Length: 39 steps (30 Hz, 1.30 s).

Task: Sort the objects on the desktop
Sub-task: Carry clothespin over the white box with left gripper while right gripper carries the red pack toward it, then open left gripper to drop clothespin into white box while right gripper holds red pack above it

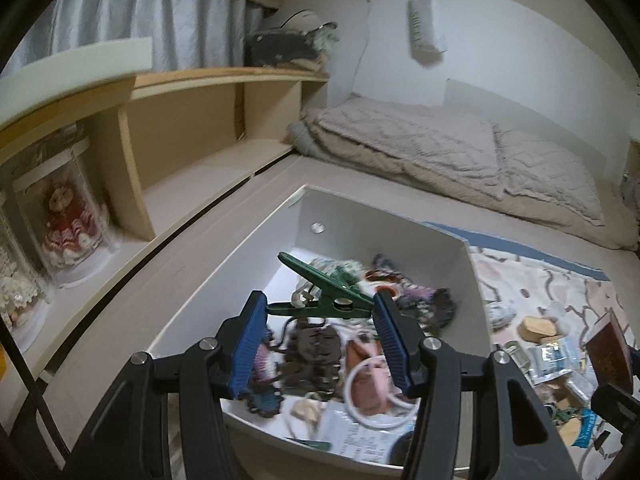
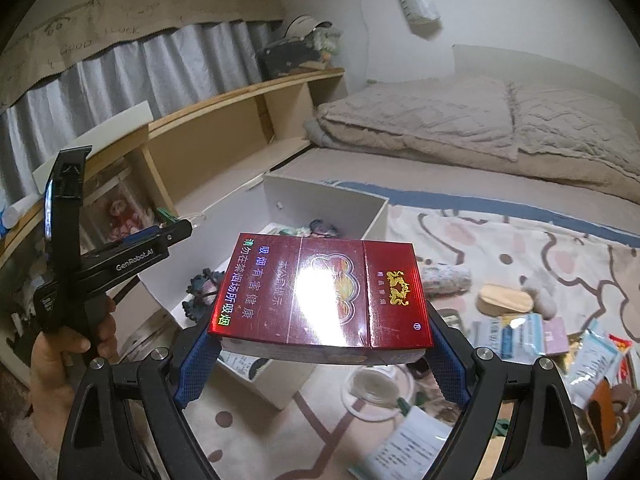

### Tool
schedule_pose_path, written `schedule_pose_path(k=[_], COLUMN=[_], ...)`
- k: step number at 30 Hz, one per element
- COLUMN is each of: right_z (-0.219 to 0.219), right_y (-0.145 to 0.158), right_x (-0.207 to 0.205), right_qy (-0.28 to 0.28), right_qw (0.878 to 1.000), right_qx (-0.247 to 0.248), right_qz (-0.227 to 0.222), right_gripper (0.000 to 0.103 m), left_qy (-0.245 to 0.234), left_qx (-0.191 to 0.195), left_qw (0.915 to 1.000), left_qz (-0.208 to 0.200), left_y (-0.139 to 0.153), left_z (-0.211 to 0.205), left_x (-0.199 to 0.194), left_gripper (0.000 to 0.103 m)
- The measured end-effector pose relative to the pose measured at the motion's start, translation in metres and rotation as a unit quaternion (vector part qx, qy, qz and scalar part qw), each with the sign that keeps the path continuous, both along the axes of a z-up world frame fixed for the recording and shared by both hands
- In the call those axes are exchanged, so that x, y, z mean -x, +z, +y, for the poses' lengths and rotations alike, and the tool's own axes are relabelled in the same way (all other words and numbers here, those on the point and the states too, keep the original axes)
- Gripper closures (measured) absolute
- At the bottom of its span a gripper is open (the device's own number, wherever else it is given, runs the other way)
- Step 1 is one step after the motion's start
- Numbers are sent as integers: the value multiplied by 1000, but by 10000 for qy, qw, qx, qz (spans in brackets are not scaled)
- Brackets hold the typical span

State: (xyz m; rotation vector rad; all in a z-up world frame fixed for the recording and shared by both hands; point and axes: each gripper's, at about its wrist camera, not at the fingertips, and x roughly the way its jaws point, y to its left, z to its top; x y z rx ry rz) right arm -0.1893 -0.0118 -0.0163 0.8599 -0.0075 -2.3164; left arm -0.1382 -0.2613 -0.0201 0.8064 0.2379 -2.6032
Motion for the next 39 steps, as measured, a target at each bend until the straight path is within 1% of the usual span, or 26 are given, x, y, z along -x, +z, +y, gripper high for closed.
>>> schedule_pose_path(k=[5,10,18,23,24,25,27,28,39], right_z=[-21,-35,-47,-51,-52,-53,-53,-54,-62], right_y=[-4,-7,-11,-11,-11,-11,-10,-9,-2], right_x=[5,3,4,6,6,7,7,7,25], right_qy=[156,257,307,315,315,315,318,317,291], right_qw=[9998,9994,9989,9986,9986,9985,9985,9985,9980], right_qx=[-100,-179,-289,-365,-372,-378,-386,-392,-530], right_qz=[-119,-139,-200,-219,-223,-224,-220,-216,-157], right_gripper=[12,12,12,12,12,12,12,12,12], left_qy=[144,231,330,328,332,340,352,359,324], left_qx=[-43,-115,-183,-85,-64,-38,22,31,-79], left_qw=[9994,9979,9962,9958,9957,9958,9961,9962,9969], left_qz=[-325,-586,-787,-848,-861,-854,-807,-796,-717], left_y=[-13,-26,-37,-40,-40,-40,-39,-39,-38], left_z=[-19,-33,-47,-45,-44,-44,-42,-41,-40], left_x=[5,8,12,16,16,16,16,15,12], left_gripper=[49,49,48,48,47,39,27,24,23])
